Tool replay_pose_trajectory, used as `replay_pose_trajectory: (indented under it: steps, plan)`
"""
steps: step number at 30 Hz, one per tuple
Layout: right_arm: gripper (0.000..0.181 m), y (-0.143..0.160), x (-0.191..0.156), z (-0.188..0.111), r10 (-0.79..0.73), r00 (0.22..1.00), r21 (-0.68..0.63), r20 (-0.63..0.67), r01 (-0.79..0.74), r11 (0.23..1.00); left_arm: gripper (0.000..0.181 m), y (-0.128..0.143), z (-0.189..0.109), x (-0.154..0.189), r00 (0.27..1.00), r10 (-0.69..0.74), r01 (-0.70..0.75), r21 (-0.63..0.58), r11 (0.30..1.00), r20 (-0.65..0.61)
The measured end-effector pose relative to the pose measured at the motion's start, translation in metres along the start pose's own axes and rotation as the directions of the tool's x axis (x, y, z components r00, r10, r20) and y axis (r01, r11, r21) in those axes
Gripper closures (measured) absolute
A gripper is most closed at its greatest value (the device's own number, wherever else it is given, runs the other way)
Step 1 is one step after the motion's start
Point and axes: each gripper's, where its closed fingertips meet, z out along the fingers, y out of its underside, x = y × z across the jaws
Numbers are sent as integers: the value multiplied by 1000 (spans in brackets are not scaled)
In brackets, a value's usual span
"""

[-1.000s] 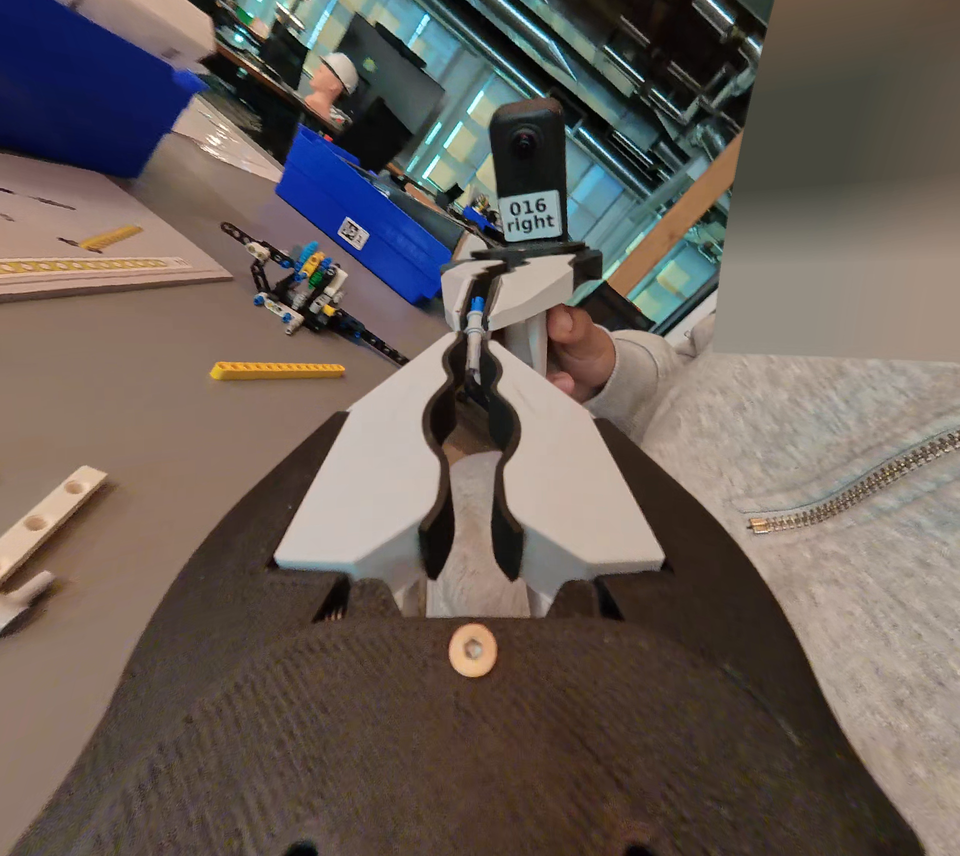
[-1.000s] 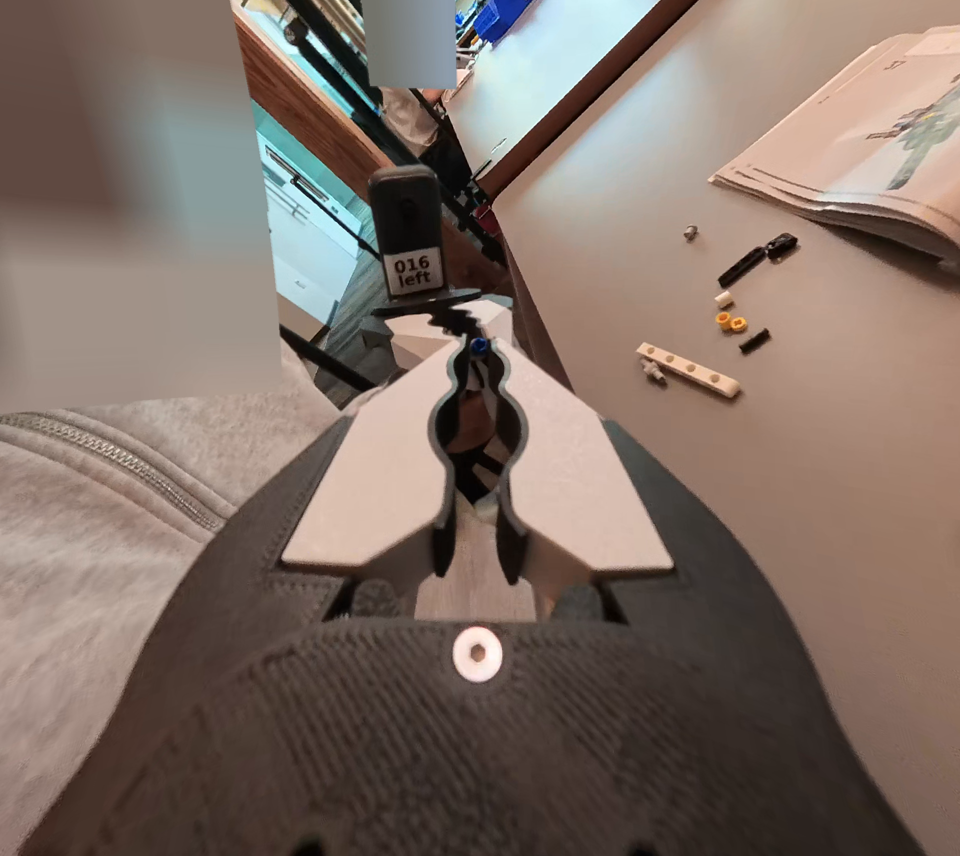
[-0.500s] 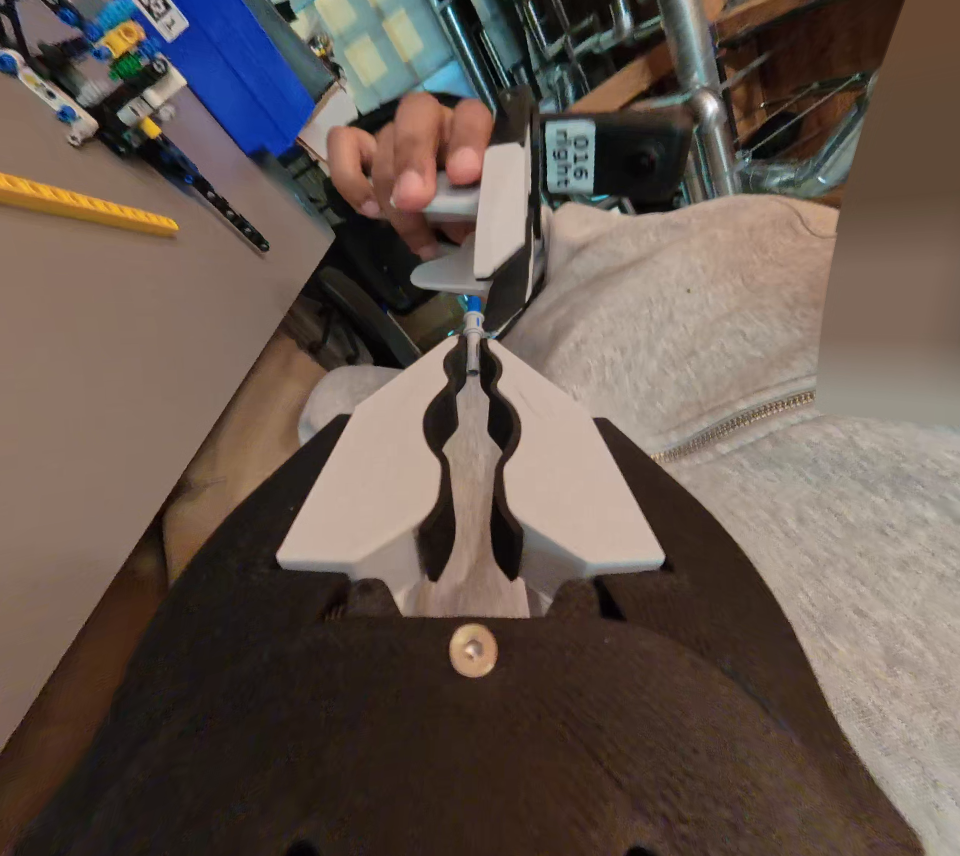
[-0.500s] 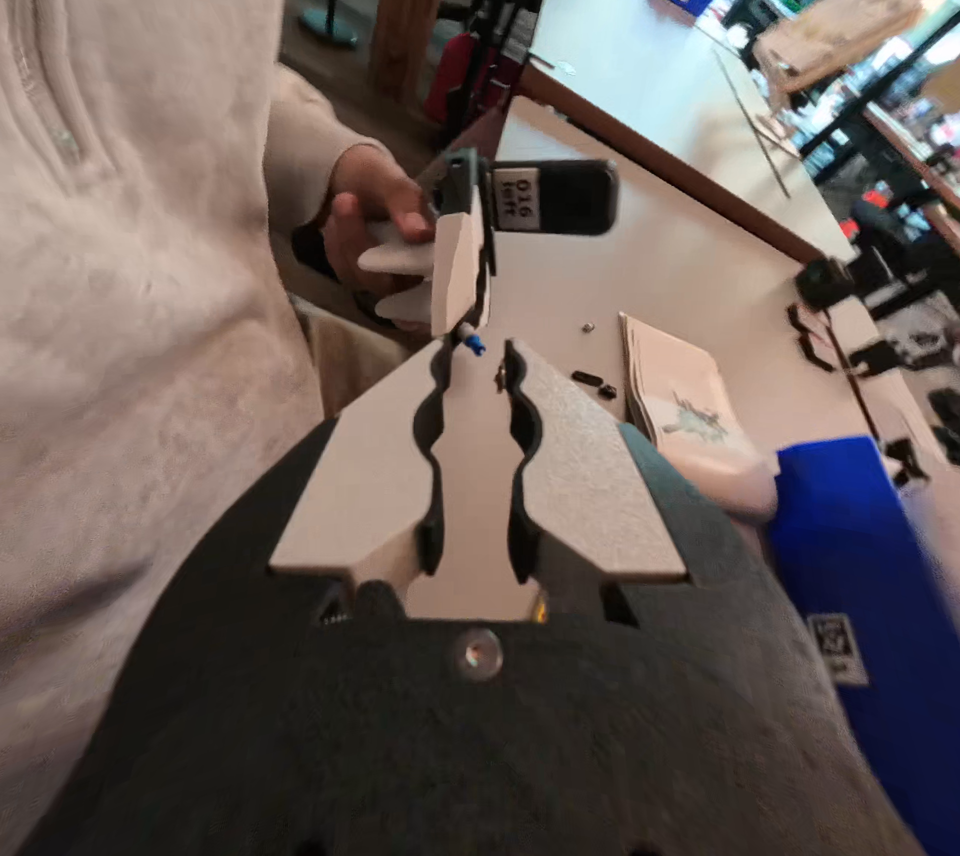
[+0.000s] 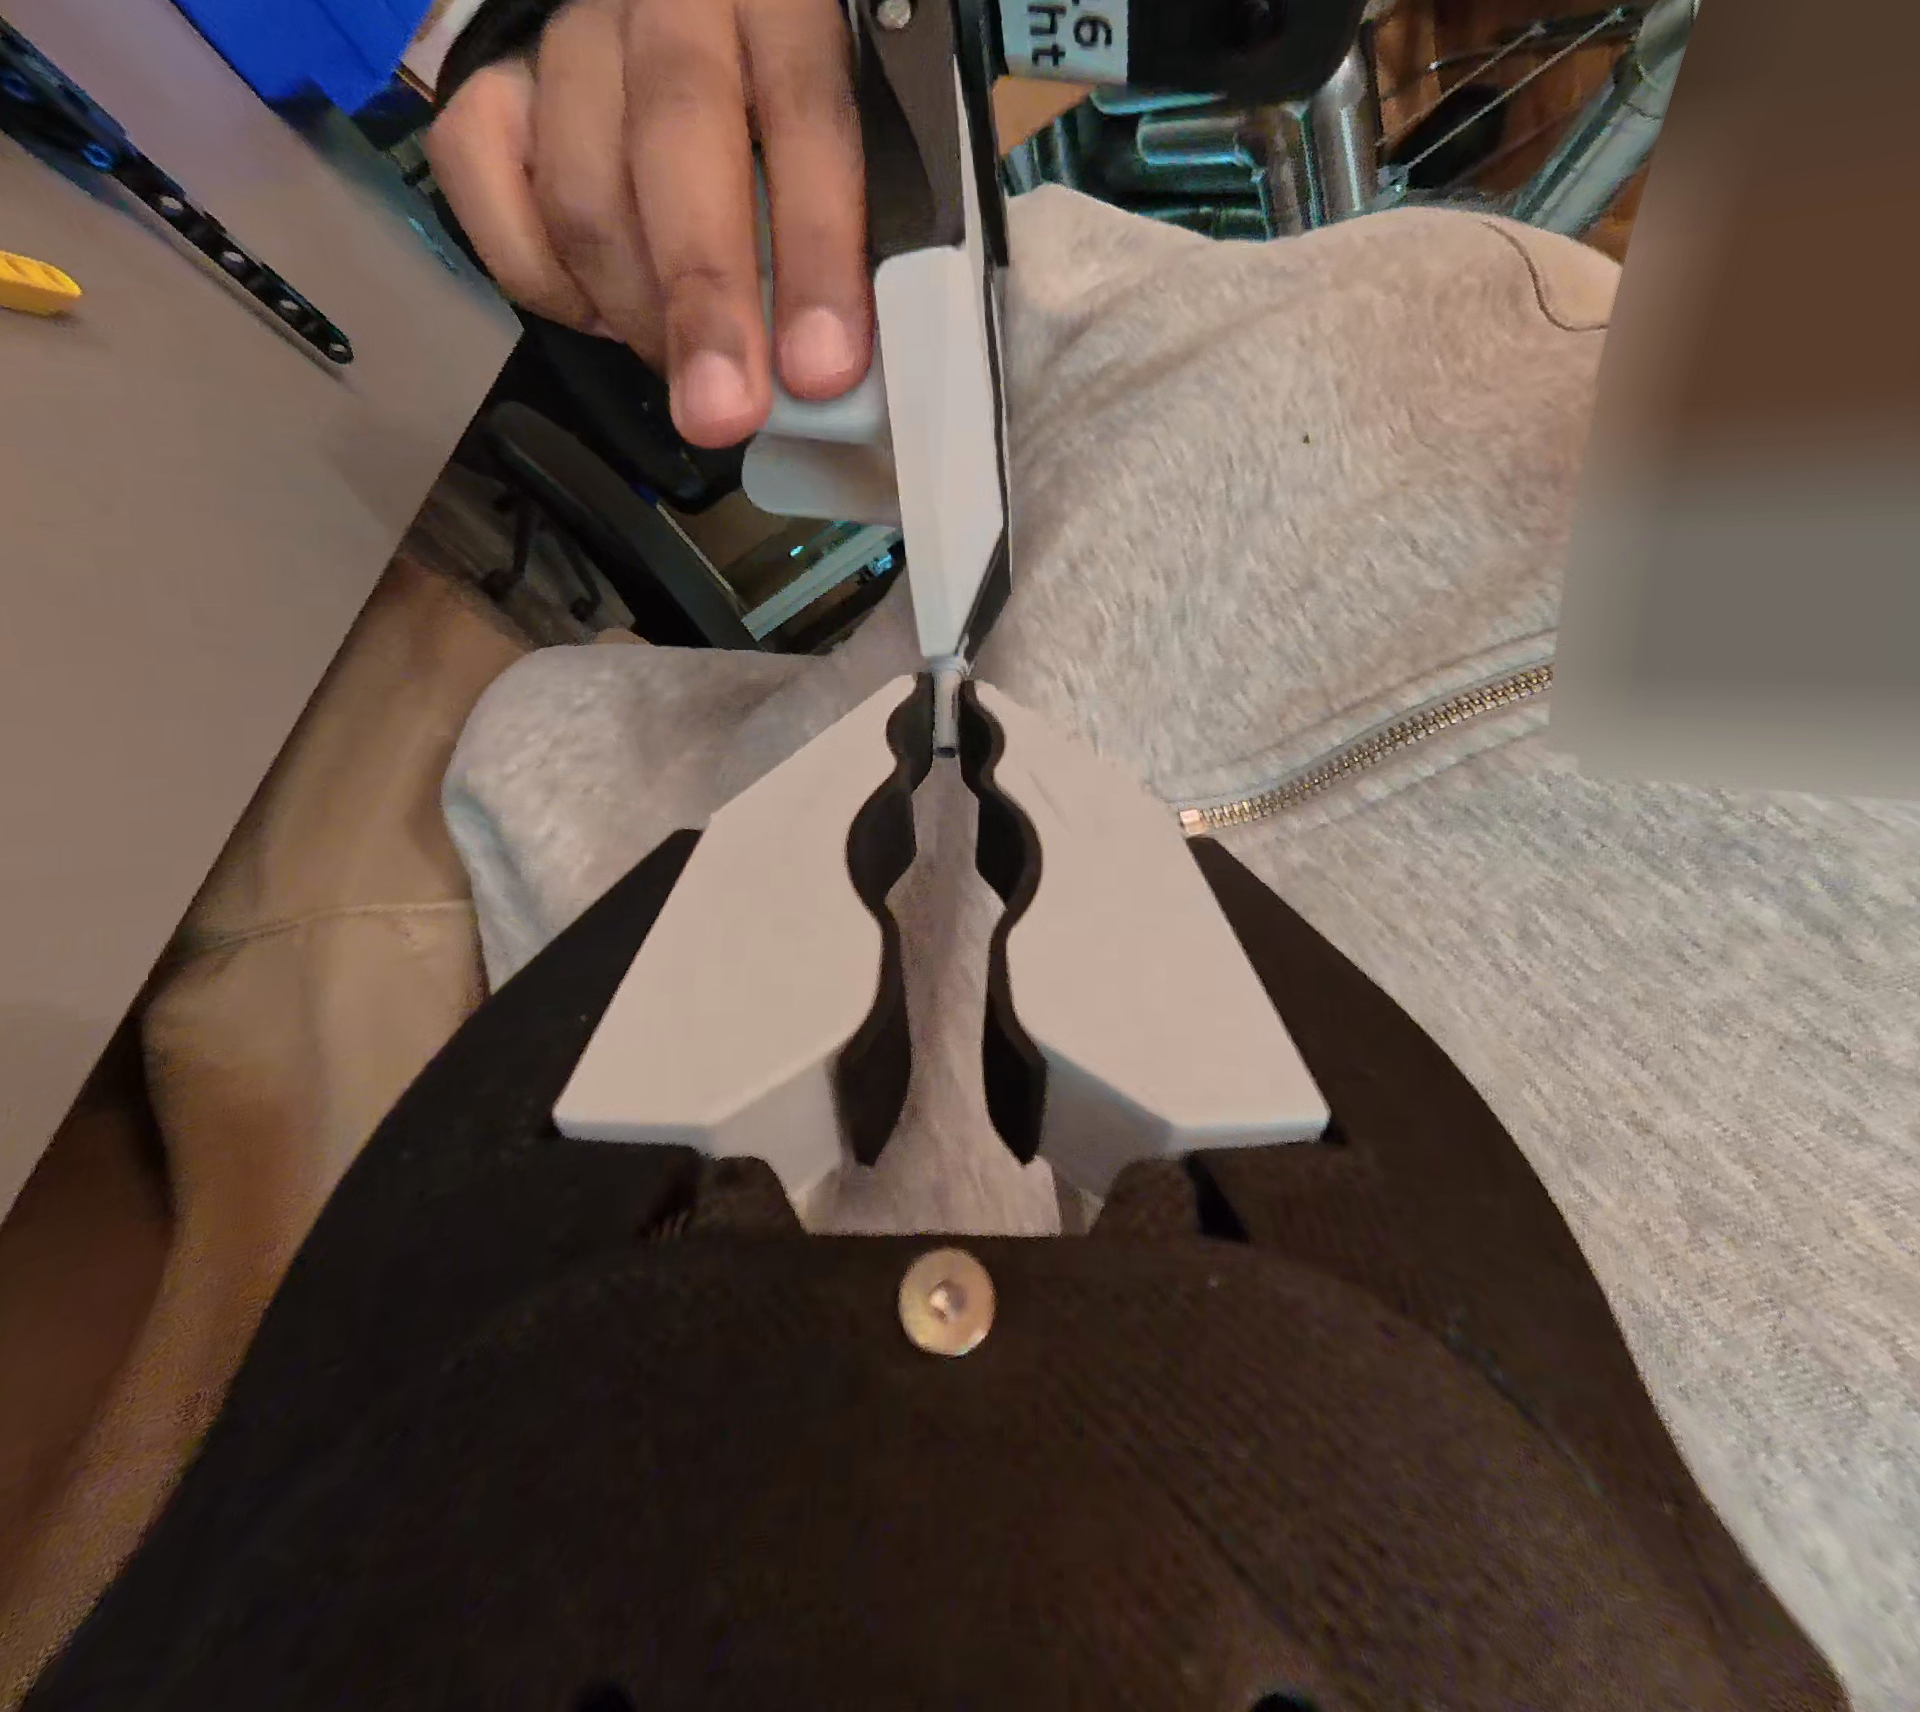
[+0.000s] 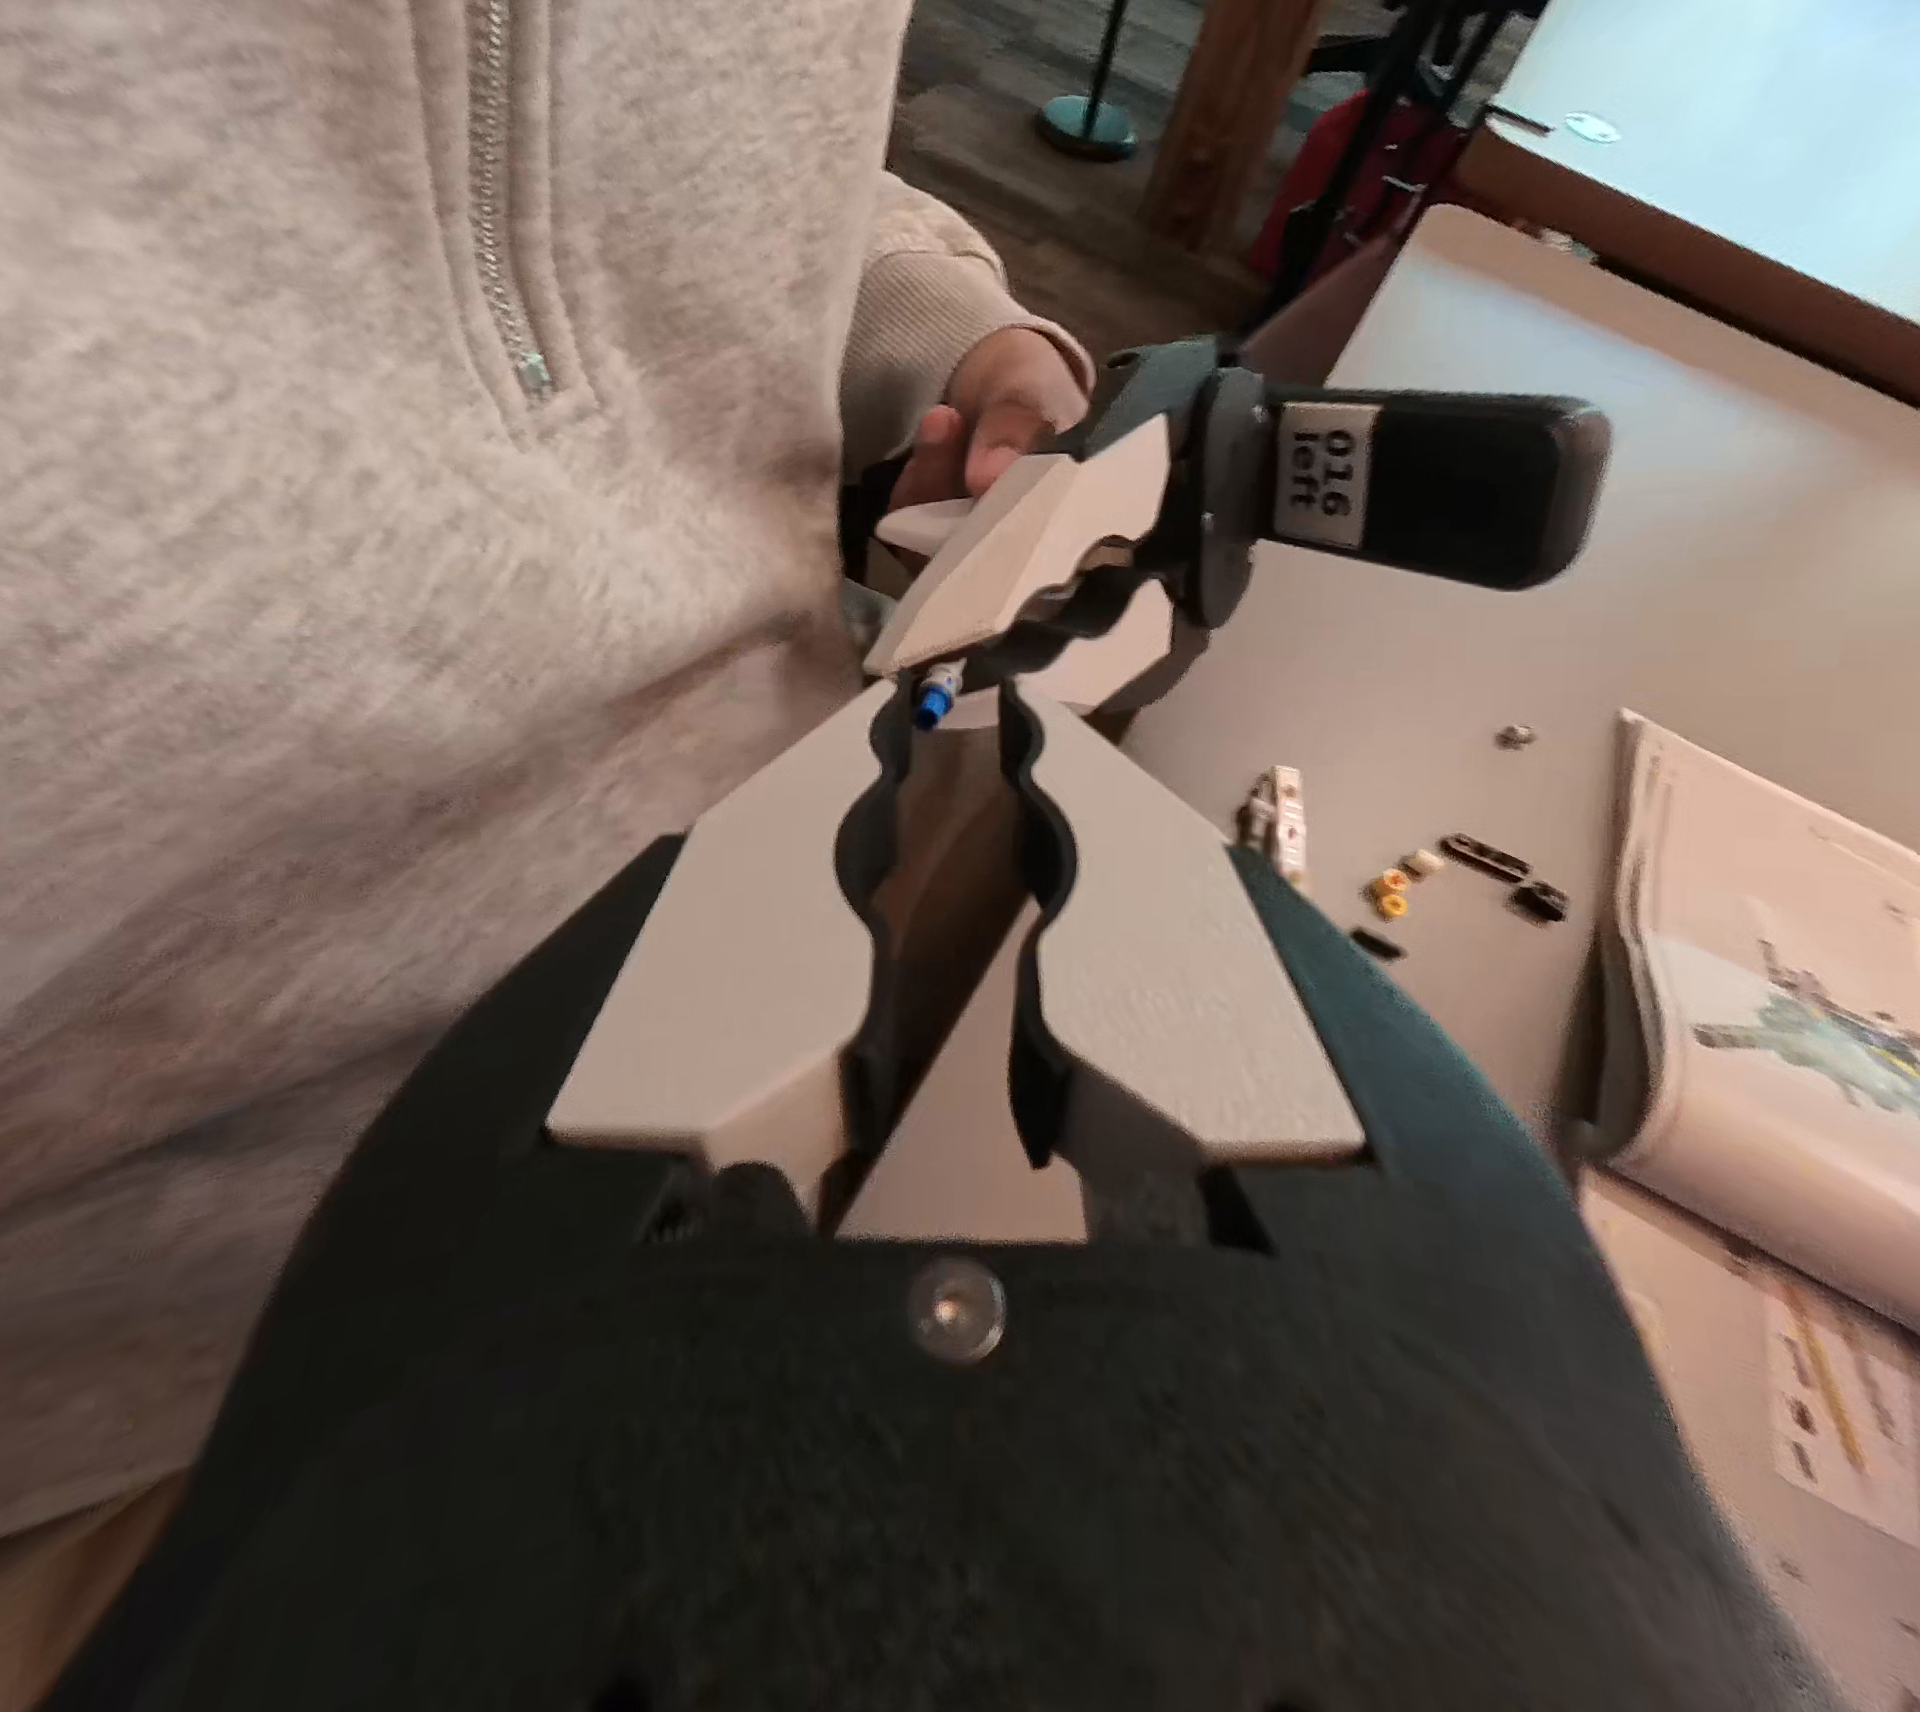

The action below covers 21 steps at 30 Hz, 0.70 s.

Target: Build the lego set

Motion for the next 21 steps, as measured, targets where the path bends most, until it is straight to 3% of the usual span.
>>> replay_pose_trajectory:
  steps: [5, 11, 19, 21]
  plan:
    - [176, -1, -11, 1, 100, 989, 7, 111, -101, 995, 172, -7, -3, 2, 1000, -17, 18, 45, 999, -19]
    - [177, -5, 4, -11, 213, 976, 87, 53, -217, 972, 180, -17, -10, 1, 1000, -19, 21, 113, 993, -19]
    - [176, 0, 5, -10, 217, 976, 82, 2, -216, 973, 181, -19, -12, -3, 999, -47, 47, 133, 990, -7]
    - [164, -3, 9, -10, 204, 978, 107, -41, -199, 974, 181, -20, -12, -3, 998, -55, 56, 140, 989, -15]
